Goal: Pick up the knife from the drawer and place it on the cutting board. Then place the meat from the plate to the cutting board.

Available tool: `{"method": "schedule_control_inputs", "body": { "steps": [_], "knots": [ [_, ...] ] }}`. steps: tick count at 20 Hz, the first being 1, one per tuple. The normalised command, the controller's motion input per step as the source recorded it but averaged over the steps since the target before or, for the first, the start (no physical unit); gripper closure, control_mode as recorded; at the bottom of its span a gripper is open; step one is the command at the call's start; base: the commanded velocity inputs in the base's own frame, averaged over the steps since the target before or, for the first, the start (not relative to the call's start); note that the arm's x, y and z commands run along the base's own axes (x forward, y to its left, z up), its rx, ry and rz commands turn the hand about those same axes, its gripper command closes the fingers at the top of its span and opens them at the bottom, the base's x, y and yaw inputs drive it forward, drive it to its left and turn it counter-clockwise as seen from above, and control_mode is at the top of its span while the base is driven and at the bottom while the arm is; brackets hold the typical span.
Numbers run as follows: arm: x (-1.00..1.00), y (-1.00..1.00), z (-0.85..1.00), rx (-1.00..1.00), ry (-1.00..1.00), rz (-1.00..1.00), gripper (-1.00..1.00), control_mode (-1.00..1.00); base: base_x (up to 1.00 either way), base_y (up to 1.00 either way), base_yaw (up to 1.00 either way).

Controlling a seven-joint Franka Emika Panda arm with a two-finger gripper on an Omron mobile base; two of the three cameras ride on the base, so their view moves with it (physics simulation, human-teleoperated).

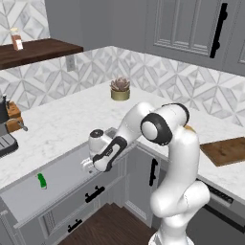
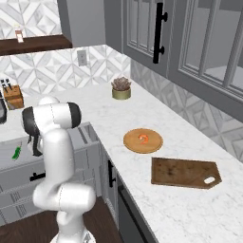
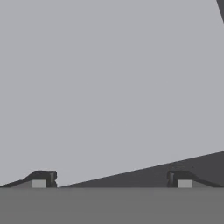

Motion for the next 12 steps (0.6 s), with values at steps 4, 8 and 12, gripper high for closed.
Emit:
{"method": "schedule_control_inputs", "body": {
  "steps": [4, 8, 12],
  "knots": [
    [-0.62, -0.16, -0.06, 0.0, 0.07, 0.0, -1.0, -1.0, 0.0, 0.0, 0.0],
    [-0.69, -0.26, 0.0, 0.0, 0.19, -0.01, -1.0, -1.0, 0.0, 0.0, 0.0],
    [-0.82, -0.36, 0.0, 0.0, 0.23, -0.02, -1.0, -1.0, 0.0, 0.0, 0.0]
  ]
}}
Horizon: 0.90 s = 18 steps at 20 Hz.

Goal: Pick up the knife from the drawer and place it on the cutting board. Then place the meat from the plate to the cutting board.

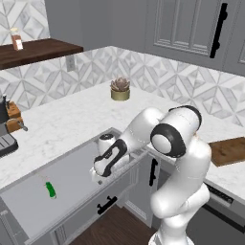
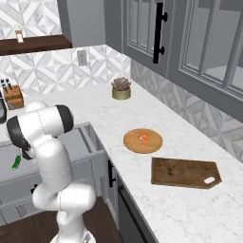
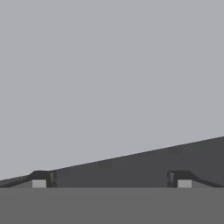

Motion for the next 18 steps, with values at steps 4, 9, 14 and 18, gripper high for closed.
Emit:
{"method": "schedule_control_inputs", "body": {
  "steps": [4, 9, 14, 18],
  "knots": [
    [-0.88, -0.43, 0.0, 0.0, 0.24, -0.02, -1.0, -1.0, 0.0, 0.0, 0.0],
    [-0.95, -0.37, 0.0, 0.0, 0.19, -0.02, -1.0, -1.0, 0.0, 0.0, 0.0],
    [-0.76, -0.14, 0.02, 0.0, 0.09, 0.0, -1.0, -1.0, 0.0, 0.0, 0.0],
    [0.64, 0.82, 0.26, -0.05, -0.25, -0.09, -1.0, -1.0, 0.0, 0.0, 0.0]
  ]
}}
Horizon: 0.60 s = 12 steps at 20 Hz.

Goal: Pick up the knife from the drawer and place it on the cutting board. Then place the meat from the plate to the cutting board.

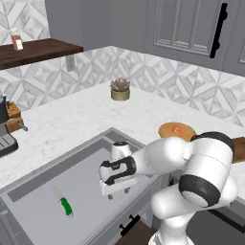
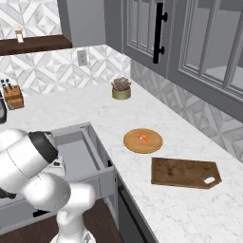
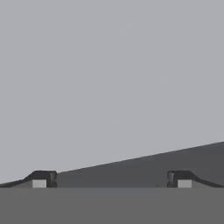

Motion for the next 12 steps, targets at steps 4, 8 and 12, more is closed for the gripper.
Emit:
{"method": "schedule_control_inputs", "body": {
  "steps": [4, 8, 12],
  "knots": [
    [0.55, 1.0, 0.21, -0.14, -0.29, -0.09, -1.0, -1.0, 0.0, 0.0, 0.0],
    [0.2, 1.0, 0.05, -0.18, -0.07, -0.06, -1.0, -1.0, 0.0, 0.0, 0.0],
    [0.12, 0.99, -0.19, -0.16, 0.1, -0.04, -1.0, -1.0, 0.0, 0.0, 0.0]
  ]
}}
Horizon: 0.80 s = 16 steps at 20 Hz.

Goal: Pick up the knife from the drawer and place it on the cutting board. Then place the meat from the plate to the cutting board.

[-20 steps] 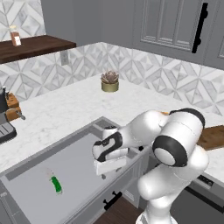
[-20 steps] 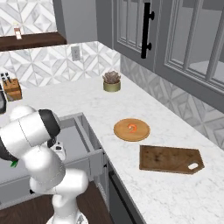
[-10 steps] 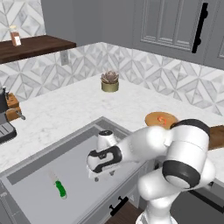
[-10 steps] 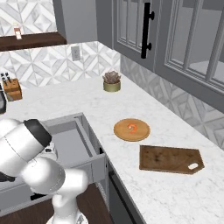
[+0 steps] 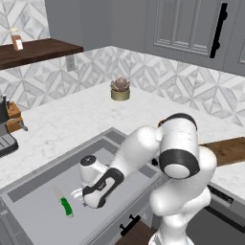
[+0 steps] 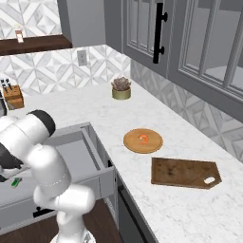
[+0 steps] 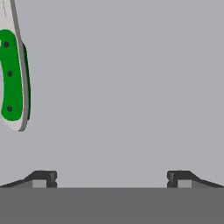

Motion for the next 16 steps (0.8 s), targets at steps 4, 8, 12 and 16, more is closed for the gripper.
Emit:
{"method": "schedule_control_inputs", "body": {
  "steps": [4, 8, 12, 16],
  "knots": [
    [0.13, 0.86, -0.18, -0.12, 0.13, -0.06, -1.0, -1.0, 0.0, 0.0, 0.0],
    [0.0, 0.7, 0.0, -0.01, 0.0, -0.18, -1.0, -1.0, 0.0, 0.0, 0.0],
    [0.0, 0.77, 0.0, -0.02, 0.0, -0.21, -1.0, -1.0, 0.0, 0.0, 0.0],
    [0.29, 0.41, -0.18, -0.02, 0.04, -0.06, -1.0, -1.0, 0.0, 0.0, 0.0]
  ]
}}
